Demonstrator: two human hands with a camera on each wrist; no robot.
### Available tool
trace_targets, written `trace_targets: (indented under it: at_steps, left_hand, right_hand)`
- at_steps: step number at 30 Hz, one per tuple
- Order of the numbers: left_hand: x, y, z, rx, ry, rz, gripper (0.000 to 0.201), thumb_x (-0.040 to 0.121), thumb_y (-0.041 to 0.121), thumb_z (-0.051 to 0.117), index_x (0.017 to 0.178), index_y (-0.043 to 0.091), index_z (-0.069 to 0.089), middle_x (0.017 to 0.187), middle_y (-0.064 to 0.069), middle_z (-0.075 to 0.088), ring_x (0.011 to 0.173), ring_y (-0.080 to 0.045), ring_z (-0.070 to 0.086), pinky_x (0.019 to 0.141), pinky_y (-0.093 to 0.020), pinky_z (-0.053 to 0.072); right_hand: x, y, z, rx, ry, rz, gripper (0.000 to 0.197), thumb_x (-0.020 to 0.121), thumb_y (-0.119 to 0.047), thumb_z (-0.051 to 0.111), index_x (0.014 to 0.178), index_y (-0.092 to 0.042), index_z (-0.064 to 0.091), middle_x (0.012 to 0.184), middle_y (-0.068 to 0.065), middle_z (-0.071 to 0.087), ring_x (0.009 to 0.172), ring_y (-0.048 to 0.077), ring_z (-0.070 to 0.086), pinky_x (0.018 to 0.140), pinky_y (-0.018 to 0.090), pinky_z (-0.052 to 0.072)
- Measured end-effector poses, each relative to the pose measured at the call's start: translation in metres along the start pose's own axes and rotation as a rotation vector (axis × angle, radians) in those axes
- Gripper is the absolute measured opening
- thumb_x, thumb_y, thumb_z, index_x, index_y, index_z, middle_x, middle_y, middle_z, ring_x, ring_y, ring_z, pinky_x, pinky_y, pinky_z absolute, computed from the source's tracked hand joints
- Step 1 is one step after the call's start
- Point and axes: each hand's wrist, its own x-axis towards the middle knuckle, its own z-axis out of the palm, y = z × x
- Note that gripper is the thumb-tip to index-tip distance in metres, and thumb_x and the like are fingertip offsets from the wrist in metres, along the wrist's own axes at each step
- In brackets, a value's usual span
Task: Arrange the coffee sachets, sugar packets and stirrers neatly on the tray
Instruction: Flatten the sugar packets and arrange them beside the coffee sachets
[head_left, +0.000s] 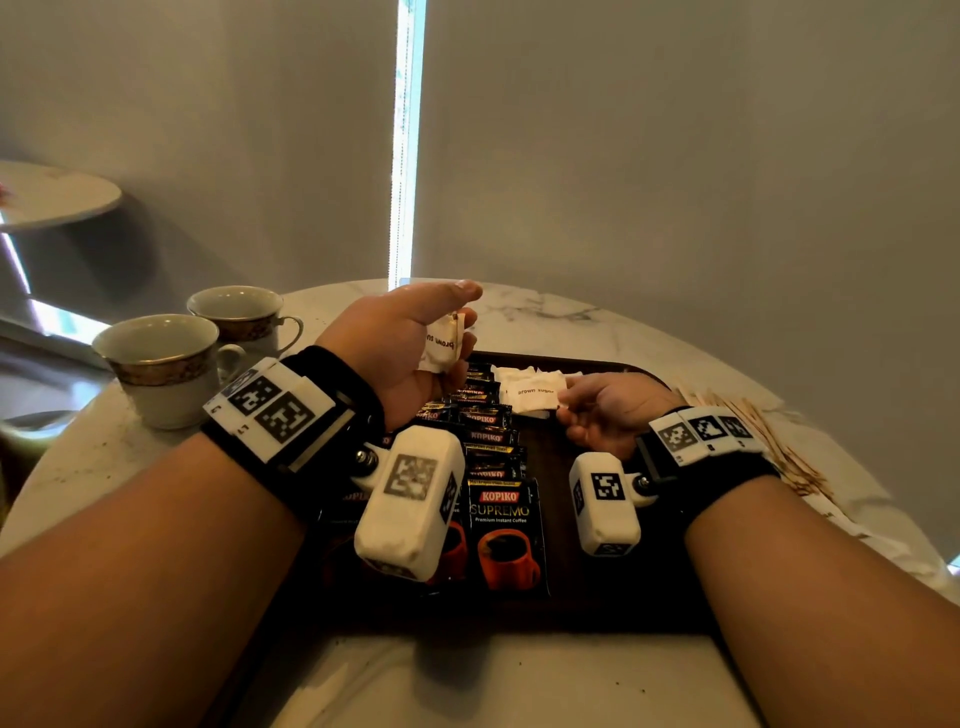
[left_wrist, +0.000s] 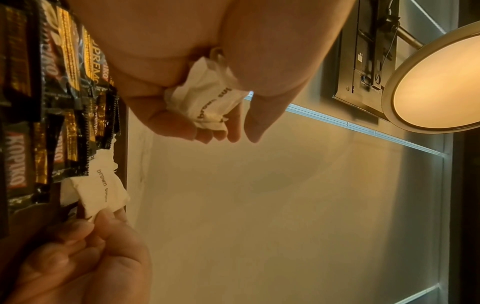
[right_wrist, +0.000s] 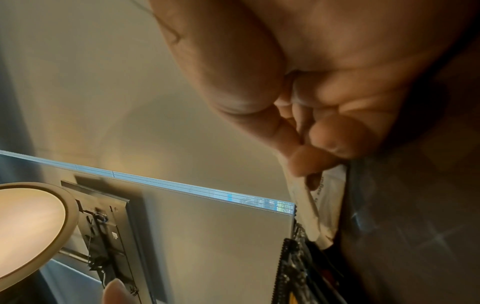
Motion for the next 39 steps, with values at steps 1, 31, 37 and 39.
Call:
trace_targets:
  at_steps: [1, 31, 37, 39]
  left_hand:
    - [0.0000, -0.0001, -0.0001, 0.001, 0.001, -0.001, 0.029, 0.088, 0.023, 0.074, 0.113, 0.011, 0.067, 0.083, -0.002, 0.065, 0.062, -0.013, 0.061, 0.053, -0.025, 0.048]
    - [-0.0008, 0.0001, 0.0012, -0.018, 0.005, -0.022, 0.011, 0.092, 0.023, 0.070, 0.097, 0.013, 0.070, 0.080, -0.002, 0.065, 0.062, -0.014, 0.061, 0.052, -0.024, 0.048]
    - [-0.0025, 0.0007, 0.0023, -0.020, 0.022, -0.030, 0.011, 0.092, 0.023, 0.071, 0.095, 0.013, 0.069, 0.080, -0.003, 0.065, 0.063, -0.014, 0.061, 0.053, -0.025, 0.048]
    - [-0.0023, 0.0004, 0.0020, -0.020, 0.018, -0.035, 0.013, 0.092, 0.024, 0.070, 0.098, 0.012, 0.069, 0.081, -0.003, 0.064, 0.064, -0.015, 0.061, 0.053, -0.025, 0.048]
  right_hand:
    - [0.0000, -0.0001, 0.0002, -0.019, -0.010, 0.007, 0.031, 0.098, 0.004, 0.042, 0.123, -0.002, 0.059, 0.082, 0.011, 0.067, 0.056, 0.011, 0.055, 0.041, 0.019, 0.041]
    - [-0.0034, -0.0033, 0.0015, -0.113, 0.048, 0.041, 0.017, 0.095, 0.004, 0.057, 0.110, -0.002, 0.061, 0.100, 0.020, 0.070, 0.068, 0.018, 0.072, 0.045, 0.020, 0.054]
    - [-0.0026, -0.0025, 0.0019, -0.139, 0.061, 0.053, 0.012, 0.097, 0.001, 0.055, 0.107, 0.000, 0.062, 0.107, 0.022, 0.070, 0.064, 0.020, 0.073, 0.045, 0.023, 0.054]
    - [-0.0018, -0.0016, 0.0025, -0.123, 0.059, 0.044, 0.015, 0.097, 0.000, 0.054, 0.110, 0.001, 0.061, 0.106, 0.020, 0.069, 0.065, 0.021, 0.073, 0.046, 0.024, 0.055]
